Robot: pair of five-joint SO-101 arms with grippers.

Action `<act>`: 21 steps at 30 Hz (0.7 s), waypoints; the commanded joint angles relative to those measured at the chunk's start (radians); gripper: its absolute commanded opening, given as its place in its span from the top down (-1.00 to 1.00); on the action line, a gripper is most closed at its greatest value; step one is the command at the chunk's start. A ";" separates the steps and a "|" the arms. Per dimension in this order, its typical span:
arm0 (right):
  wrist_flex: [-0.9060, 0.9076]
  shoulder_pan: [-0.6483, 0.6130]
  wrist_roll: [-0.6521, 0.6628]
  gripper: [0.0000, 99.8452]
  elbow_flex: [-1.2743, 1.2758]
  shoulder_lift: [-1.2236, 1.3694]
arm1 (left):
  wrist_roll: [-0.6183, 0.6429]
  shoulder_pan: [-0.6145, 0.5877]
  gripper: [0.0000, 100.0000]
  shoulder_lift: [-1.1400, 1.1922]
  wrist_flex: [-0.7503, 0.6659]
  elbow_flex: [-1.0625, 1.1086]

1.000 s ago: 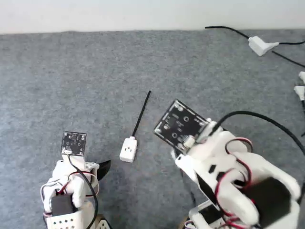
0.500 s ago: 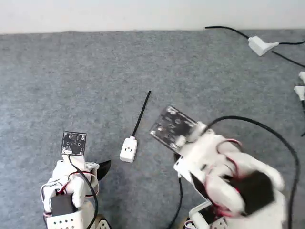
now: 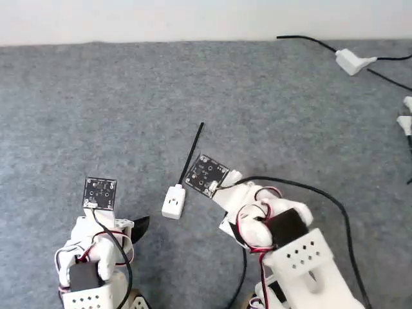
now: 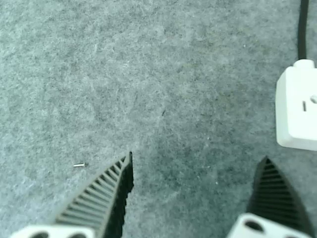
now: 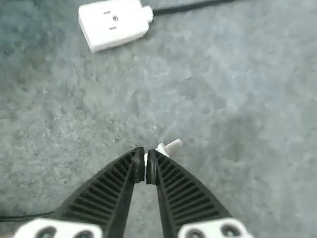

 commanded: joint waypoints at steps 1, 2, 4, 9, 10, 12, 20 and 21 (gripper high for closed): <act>-0.058 0.018 -0.012 0.98 0.049 -0.004 | 0.002 0.006 0.26 -0.017 -0.021 -0.007; -0.070 0.018 -0.012 0.98 0.064 -0.007 | 0.002 0.006 0.26 -0.017 -0.021 -0.007; -0.087 0.018 -0.011 0.98 0.080 -0.008 | 0.002 0.006 0.26 -0.017 -0.021 -0.007; -0.091 0.018 -0.011 0.98 0.080 -0.012 | 0.002 0.006 0.26 -0.017 -0.021 -0.007; -0.091 0.018 -0.014 0.96 0.080 -0.012 | 0.002 0.006 0.26 -0.017 -0.021 -0.007; -0.090 0.018 -0.015 0.88 0.086 -0.010 | 0.002 0.006 0.26 -0.017 -0.021 -0.007; -0.064 0.071 -0.015 0.77 -0.046 -0.012 | 0.002 0.006 0.26 -0.017 -0.021 -0.007; -0.048 0.091 -0.015 0.77 -0.100 -0.012 | 0.002 0.006 0.26 -0.017 -0.021 -0.007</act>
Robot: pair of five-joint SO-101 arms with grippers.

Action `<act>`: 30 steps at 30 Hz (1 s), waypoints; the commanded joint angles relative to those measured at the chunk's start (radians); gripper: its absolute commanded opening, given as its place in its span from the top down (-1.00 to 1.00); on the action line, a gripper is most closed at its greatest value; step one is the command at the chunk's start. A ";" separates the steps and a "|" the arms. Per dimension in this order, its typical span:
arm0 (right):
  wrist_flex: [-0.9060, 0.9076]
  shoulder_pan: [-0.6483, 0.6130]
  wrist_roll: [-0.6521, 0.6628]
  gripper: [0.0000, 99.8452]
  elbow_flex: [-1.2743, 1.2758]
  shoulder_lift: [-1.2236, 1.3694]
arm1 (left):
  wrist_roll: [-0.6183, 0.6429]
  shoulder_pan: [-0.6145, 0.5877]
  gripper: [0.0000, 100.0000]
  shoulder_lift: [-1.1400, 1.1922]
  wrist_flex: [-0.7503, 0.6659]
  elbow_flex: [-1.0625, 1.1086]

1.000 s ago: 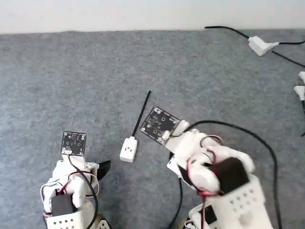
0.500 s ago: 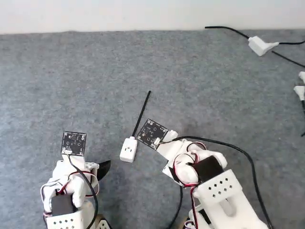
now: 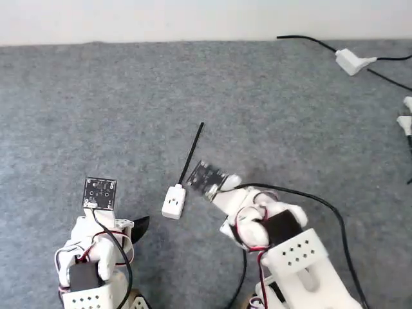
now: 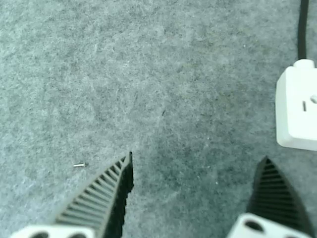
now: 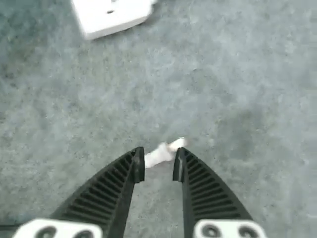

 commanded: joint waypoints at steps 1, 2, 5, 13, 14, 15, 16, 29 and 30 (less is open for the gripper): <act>0.048 0.070 -0.009 0.77 -0.213 -0.013 | 0.002 0.006 0.26 -0.017 -0.021 -0.007; 0.076 0.085 -0.008 0.77 -0.275 -0.013 | 0.002 0.006 0.26 -0.017 -0.021 -0.007; 0.174 0.105 -0.005 0.77 -0.451 -0.013 | 0.002 0.006 0.26 -0.017 -0.021 -0.007; 0.387 0.108 -0.003 0.77 -0.772 -0.005 | 0.002 0.006 0.26 -0.017 -0.021 -0.007; 0.404 0.108 -0.003 0.77 -0.792 -0.005 | 0.002 0.006 0.26 -0.017 -0.021 -0.007; 0.420 0.108 0.005 0.77 -0.806 -0.005 | 0.002 0.006 0.26 -0.017 -0.021 -0.007; 0.433 0.108 0.017 0.77 -0.818 -0.005 | 0.002 0.006 0.26 -0.017 -0.021 -0.007; 0.450 0.108 0.023 0.77 -0.836 -0.004 | 0.002 0.006 0.26 -0.017 -0.021 -0.007; 0.444 0.108 0.023 0.77 -0.836 -0.004 | 0.002 0.006 0.26 -0.017 -0.021 -0.007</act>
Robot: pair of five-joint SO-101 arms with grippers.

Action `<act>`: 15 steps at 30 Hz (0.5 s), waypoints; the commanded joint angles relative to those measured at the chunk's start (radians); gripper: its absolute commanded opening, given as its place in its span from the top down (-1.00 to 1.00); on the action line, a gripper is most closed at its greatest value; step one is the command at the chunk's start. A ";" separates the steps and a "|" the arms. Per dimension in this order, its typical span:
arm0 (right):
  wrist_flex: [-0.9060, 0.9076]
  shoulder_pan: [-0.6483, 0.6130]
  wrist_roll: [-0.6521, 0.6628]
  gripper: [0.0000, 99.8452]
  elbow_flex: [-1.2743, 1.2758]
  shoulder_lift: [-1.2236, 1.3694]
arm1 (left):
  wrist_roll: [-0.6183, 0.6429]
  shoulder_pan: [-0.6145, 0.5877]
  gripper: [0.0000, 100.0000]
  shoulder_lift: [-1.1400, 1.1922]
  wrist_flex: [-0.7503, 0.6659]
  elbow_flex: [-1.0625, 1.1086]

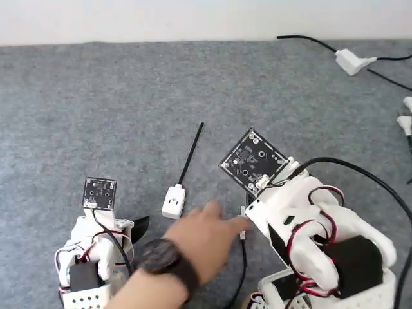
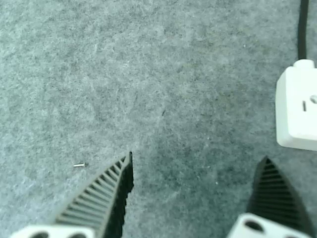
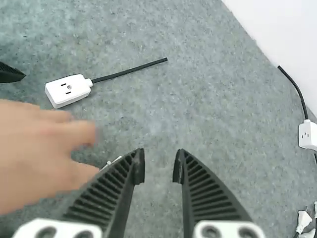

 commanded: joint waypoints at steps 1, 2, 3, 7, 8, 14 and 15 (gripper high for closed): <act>-0.013 0.016 0.011 0.77 -0.046 0.007 | 0.002 0.008 0.26 -0.017 -0.021 -0.007; -0.013 0.016 0.011 0.77 -0.046 0.007 | 0.002 0.009 0.26 -0.017 -0.021 -0.007; -0.010 0.016 0.011 0.77 -0.046 0.007 | 0.002 0.009 0.26 -0.017 -0.021 -0.007; -0.004 0.018 0.017 0.77 -0.046 -0.001 | 0.002 0.011 0.26 -0.017 -0.021 -0.007; -0.004 0.018 0.017 0.77 -0.046 -0.002 | 0.002 0.011 0.26 -0.017 -0.021 -0.007; -0.005 0.018 0.017 0.77 -0.044 -0.001 | 0.002 0.008 0.26 -0.017 -0.021 -0.007; -0.005 0.018 0.017 0.77 -0.044 -0.002 | 0.002 0.006 0.26 -0.017 -0.021 -0.007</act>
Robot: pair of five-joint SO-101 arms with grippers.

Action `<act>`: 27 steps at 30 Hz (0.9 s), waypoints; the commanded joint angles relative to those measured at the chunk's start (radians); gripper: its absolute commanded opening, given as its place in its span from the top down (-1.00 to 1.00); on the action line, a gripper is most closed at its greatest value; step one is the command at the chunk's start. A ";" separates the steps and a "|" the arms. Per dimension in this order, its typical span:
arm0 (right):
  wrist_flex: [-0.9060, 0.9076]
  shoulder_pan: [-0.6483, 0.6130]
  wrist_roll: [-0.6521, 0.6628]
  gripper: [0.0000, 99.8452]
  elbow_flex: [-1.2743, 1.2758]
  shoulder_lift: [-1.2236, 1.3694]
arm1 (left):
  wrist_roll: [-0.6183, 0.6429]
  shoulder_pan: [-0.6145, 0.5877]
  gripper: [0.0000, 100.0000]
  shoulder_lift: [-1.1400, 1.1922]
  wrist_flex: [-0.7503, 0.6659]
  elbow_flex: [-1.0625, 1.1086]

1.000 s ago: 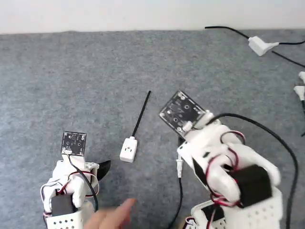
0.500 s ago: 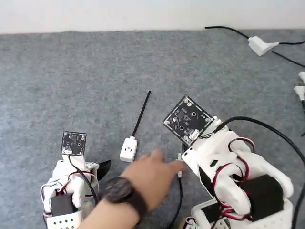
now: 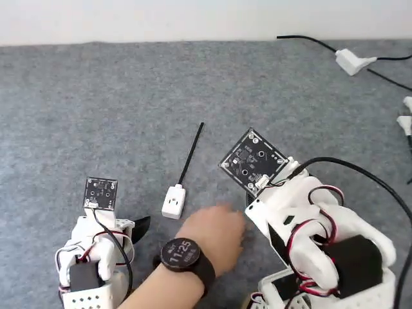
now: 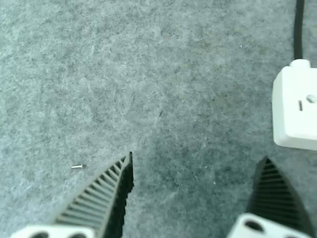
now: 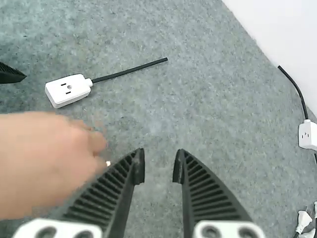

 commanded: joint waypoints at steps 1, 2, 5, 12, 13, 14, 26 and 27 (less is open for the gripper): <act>-0.004 0.018 0.017 0.77 -0.044 -0.004 | 0.002 -0.005 0.26 -0.017 -0.021 -0.007; -0.002 0.018 0.017 0.77 -0.044 -0.004 | 0.002 -0.005 0.26 -0.017 -0.021 -0.007; 0.016 0.018 0.018 0.77 -0.044 -0.004 | 0.002 -0.005 0.26 -0.017 -0.021 -0.007; 0.016 0.018 0.015 0.77 -0.044 -0.004 | 0.002 -0.005 0.26 -0.017 -0.021 -0.007; 0.016 0.018 0.015 0.77 -0.044 -0.004 | 0.002 -0.005 0.26 -0.017 -0.021 -0.007; 0.016 0.018 0.015 0.77 -0.044 -0.004 | 0.002 -0.005 0.26 -0.017 -0.021 -0.007; 0.018 0.018 0.017 0.77 -0.044 -0.004 | 0.002 -0.005 0.26 -0.017 -0.021 -0.007; 0.018 0.018 0.017 0.77 -0.044 -0.004 | 0.002 -0.005 0.26 -0.017 -0.021 -0.007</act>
